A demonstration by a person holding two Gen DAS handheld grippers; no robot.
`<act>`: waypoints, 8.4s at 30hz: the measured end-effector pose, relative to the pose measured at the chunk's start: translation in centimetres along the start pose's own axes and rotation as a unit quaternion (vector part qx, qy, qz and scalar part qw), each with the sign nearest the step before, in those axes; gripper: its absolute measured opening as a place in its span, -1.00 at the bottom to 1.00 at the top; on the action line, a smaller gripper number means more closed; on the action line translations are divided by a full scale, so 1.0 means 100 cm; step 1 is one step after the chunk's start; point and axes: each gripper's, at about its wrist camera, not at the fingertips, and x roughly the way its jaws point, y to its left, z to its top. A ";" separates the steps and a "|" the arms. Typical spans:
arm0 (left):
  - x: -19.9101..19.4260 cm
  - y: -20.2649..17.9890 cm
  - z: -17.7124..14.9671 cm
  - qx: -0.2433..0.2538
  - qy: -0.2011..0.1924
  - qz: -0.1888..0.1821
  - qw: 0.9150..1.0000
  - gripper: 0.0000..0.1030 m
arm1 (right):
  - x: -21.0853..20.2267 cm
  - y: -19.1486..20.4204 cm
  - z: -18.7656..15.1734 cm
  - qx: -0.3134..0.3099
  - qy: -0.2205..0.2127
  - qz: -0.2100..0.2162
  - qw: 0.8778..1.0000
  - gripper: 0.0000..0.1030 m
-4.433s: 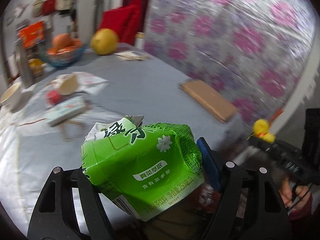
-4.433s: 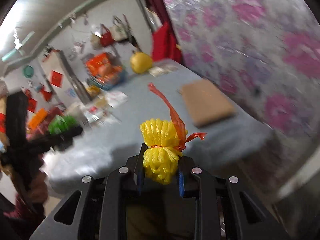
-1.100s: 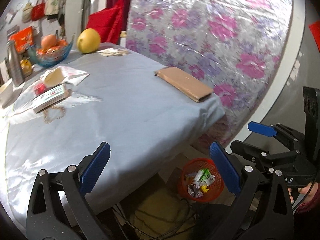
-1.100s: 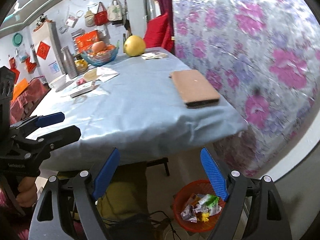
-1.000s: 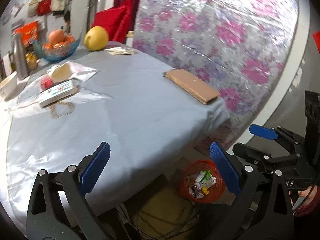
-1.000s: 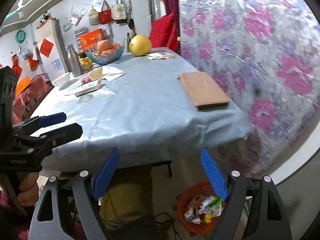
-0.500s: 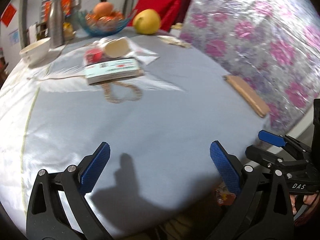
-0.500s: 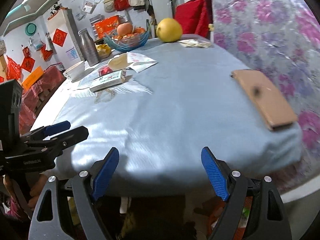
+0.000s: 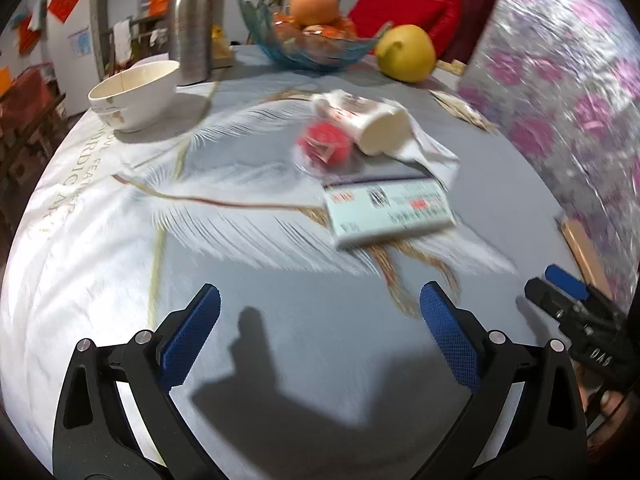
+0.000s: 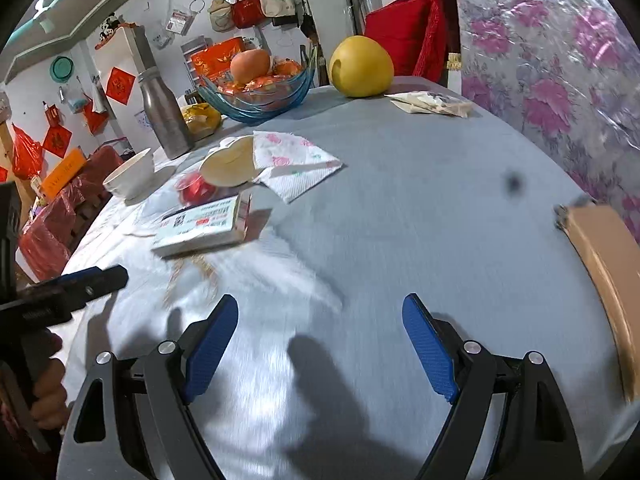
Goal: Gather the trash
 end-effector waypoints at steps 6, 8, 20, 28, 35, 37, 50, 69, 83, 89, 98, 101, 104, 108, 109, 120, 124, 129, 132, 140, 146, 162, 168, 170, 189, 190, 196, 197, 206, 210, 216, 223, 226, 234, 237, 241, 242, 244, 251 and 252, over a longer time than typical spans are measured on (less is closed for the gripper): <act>0.015 -0.012 0.029 0.009 0.002 0.007 1.000 0.87 | 0.007 -0.005 0.014 0.013 -0.005 0.019 1.000 0.78; 0.025 -0.029 0.041 0.033 0.003 0.015 0.999 0.87 | 0.009 -0.006 0.013 0.016 -0.001 0.019 1.000 0.78; 0.079 -0.077 0.075 0.131 0.005 0.039 0.991 0.87 | 0.014 -0.016 0.009 0.050 0.012 0.044 0.998 0.78; 0.059 -0.053 0.040 0.132 0.060 -0.099 0.984 0.87 | 0.014 -0.017 0.009 0.053 0.012 0.048 0.997 0.78; 0.017 -0.043 0.007 0.141 0.034 -0.087 0.986 0.87 | 0.013 -0.017 0.008 0.055 0.010 0.049 0.997 0.78; 0.008 -0.043 0.002 0.164 0.021 -0.085 0.983 0.87 | 0.013 -0.018 0.008 0.056 0.010 0.050 0.997 0.78; 0.036 -0.079 -0.007 0.276 0.055 -0.082 0.956 0.87 | 0.013 -0.018 0.008 0.055 0.011 0.049 0.997 0.78; 0.055 -0.057 0.009 0.146 0.057 0.017 0.988 0.89 | 0.013 -0.019 0.008 0.059 0.009 0.054 0.997 0.79; 0.028 -0.066 -0.002 0.081 0.069 -0.103 0.989 0.87 | 0.011 -0.023 0.007 0.072 0.004 0.060 0.996 0.79; 0.031 -0.085 -0.015 0.146 0.046 -0.029 0.988 0.87 | 0.011 -0.025 0.007 0.075 0.003 0.063 0.995 0.79; 0.044 -0.087 -0.014 0.162 0.044 -0.001 0.986 0.73 | 0.010 -0.026 0.008 0.078 0.002 0.062 0.995 0.79; 0.037 -0.089 -0.017 0.171 0.030 -0.007 0.985 0.33 | 0.010 -0.025 0.008 0.079 0.002 0.062 0.995 0.79; 0.032 -0.093 -0.021 0.181 0.021 -0.009 0.983 -0.03 | 0.010 -0.026 0.008 0.077 0.002 0.061 0.995 0.79; 0.028 -0.071 -0.019 0.164 0.016 0.017 0.986 -0.10 | 0.011 -0.025 0.008 0.074 0.004 0.057 0.996 0.79; 0.027 -0.062 -0.017 0.154 0.016 0.021 0.988 -0.10 | 0.011 -0.024 0.009 0.072 0.005 0.055 0.996 0.79; 0.014 0.019 -0.003 0.057 0.006 0.021 0.998 -0.07 | 0.033 0.031 0.057 -0.030 -0.002 0.025 0.999 0.79; 0.017 0.010 -0.004 0.076 0.008 0.027 0.997 0.14 | 0.066 0.042 0.087 -0.047 0.001 0.005 0.999 0.78; 0.018 0.008 -0.005 0.084 0.011 0.022 0.996 0.25 | 0.114 0.044 0.110 -0.057 0.028 -0.027 0.998 0.67; 0.018 0.008 -0.005 0.085 0.011 0.022 0.996 0.25 | 0.132 0.036 0.120 -0.034 0.044 -0.013 0.998 0.46; 0.009 0.010 -0.007 0.076 0.006 -0.034 0.996 -0.13 | 0.066 0.019 0.103 0.012 -0.009 0.060 0.998 -0.94; -0.010 -0.001 -0.017 0.073 -0.018 -0.061 0.995 -0.14 | -0.025 0.013 0.061 -0.006 -0.062 0.080 0.995 -0.94; -0.051 -0.083 -0.033 0.128 -0.041 -0.083 0.987 -0.14 | -0.131 -0.027 -0.022 -0.007 -0.081 0.059 0.995 -0.94; -0.061 -0.115 -0.045 0.150 -0.050 -0.099 0.982 -0.15 | -0.163 -0.051 -0.050 0.000 -0.086 0.041 0.995 -0.94; -0.066 -0.129 -0.050 0.161 -0.054 -0.104 0.980 -0.15 | -0.171 -0.058 -0.057 0.002 -0.087 0.036 0.996 -0.93; -0.065 -0.191 -0.089 0.221 -0.069 -0.085 0.969 0.13 | -0.220 -0.132 -0.131 0.058 -0.078 0.003 0.995 -0.93; -0.057 -0.183 -0.085 0.212 -0.058 -0.082 0.972 0.13 | -0.219 -0.133 -0.132 0.060 -0.079 0.006 0.995 -0.93; -0.029 -0.179 -0.092 0.230 -0.033 -0.064 0.971 0.31 | -0.208 -0.139 -0.136 0.072 -0.068 0.016 0.995 -0.94; -0.022 -0.181 -0.095 0.236 -0.029 -0.058 0.970 0.31 | -0.207 -0.141 -0.137 0.075 -0.067 0.016 0.995 -0.94; -0.008 -0.171 -0.093 0.223 -0.033 -0.025 0.974 -0.15 | -0.209 -0.144 -0.139 0.078 -0.071 0.014 0.994 -0.94; -0.015 -0.177 -0.097 0.235 -0.054 -0.010 0.971 -0.26 | -0.210 -0.142 -0.137 0.075 -0.070 0.014 0.995 -0.93; -0.035 -0.187 -0.095 0.239 -0.087 -0.003 0.967 -0.26 | -0.211 -0.140 -0.135 0.070 -0.073 0.014 0.995 -0.94; -0.057 -0.213 -0.096 0.262 -0.104 -0.029 0.959 -0.26 | -0.214 -0.143 -0.138 0.072 -0.067 0.012 0.995 -0.94; -0.061 -0.231 -0.103 0.282 -0.103 -0.046 0.953 -0.26 | -0.216 -0.150 -0.145 0.078 -0.059 0.007 0.995 -0.93; -0.062 -0.289 -0.135 0.333 -0.069 -0.112 0.934 -0.26 | -0.210 -0.184 -0.184 0.098 0.000 -0.024 0.995 -0.93; -0.059 -0.311 -0.149 0.350 -0.052 -0.136 0.925 -0.26 | -0.188 -0.205 -0.210 0.119 0.043 -0.040 0.991 -0.93; -0.050 -0.337 -0.167 0.376 -0.024 -0.154 0.913 -0.26 | -0.141 -0.240 -0.249 0.165 0.096 -0.054 0.980 -0.94; -0.045 -0.344 -0.171 0.383 -0.016 -0.156 0.910 -0.26 | -0.129 -0.248 -0.258 0.177 0.107 -0.056 0.977 -0.93; -0.037 -0.356 -0.180 0.397 0.001 -0.160 0.904 -0.26 | -0.097 -0.267 -0.280 0.197 0.146 -0.061 0.967 -0.87; 0.000 -0.401 -0.216 0.449 0.066 -0.187 0.871 -0.26 | -0.107 -0.316 -0.311 0.273 0.152 -0.077 0.947 -0.10; 0.006 -0.408 -0.222 0.456 0.075 -0.189 0.866 -0.25 | -0.116 -0.321 -0.308 0.275 0.139 -0.088 0.947 -0.07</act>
